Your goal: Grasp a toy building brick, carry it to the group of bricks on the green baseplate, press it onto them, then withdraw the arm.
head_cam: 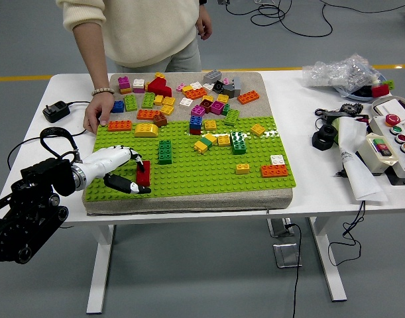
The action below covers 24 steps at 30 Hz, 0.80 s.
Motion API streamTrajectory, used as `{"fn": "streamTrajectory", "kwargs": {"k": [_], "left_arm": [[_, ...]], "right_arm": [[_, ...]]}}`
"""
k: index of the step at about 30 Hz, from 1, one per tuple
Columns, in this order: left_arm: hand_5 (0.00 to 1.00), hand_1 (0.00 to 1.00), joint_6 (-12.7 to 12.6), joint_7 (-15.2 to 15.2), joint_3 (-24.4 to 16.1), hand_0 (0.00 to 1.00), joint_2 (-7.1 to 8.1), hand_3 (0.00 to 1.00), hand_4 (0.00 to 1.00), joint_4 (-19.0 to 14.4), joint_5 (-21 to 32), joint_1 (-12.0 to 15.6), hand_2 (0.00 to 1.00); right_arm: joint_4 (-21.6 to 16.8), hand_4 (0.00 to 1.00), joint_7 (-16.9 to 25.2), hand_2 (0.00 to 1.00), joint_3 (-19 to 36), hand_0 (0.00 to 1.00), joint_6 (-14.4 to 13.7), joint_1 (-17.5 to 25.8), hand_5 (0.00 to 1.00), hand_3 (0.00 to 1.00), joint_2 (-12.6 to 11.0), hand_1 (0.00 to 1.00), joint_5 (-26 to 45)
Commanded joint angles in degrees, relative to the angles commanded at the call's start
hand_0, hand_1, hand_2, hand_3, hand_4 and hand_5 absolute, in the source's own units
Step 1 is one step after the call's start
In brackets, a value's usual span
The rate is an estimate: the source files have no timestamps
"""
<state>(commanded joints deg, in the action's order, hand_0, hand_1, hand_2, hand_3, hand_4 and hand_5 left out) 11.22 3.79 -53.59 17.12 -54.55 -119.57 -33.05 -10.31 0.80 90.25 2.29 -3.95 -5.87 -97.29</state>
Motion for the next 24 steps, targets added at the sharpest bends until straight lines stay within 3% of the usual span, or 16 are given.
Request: {"fn": "streamTrajectory", "kwargs": {"k": [11, 24], "left_arm": [[0.631, 0.998, 0.4, 0.1, -0.8, 0.998, 0.90, 0.638, 0.998, 0.2, -0.2, -0.2, 0.918], [0.622, 0.998, 0.4, 0.2, 0.1, 0.998, 0.10, 0.638, 0.998, 0.0, 0.7, 0.1, 0.910]], "right_arm": [[0.0, 0.998, 0.0, 0.749, 0.1, 0.777, 0.0, -0.1, 0.778, 0.767, 0.0, 0.706, 0.1], [0.0, 0.998, 0.0, 0.750, 0.1, 0.777, 0.0, 0.0, 0.778, 0.767, 0.0, 0.706, 0.1]]}}
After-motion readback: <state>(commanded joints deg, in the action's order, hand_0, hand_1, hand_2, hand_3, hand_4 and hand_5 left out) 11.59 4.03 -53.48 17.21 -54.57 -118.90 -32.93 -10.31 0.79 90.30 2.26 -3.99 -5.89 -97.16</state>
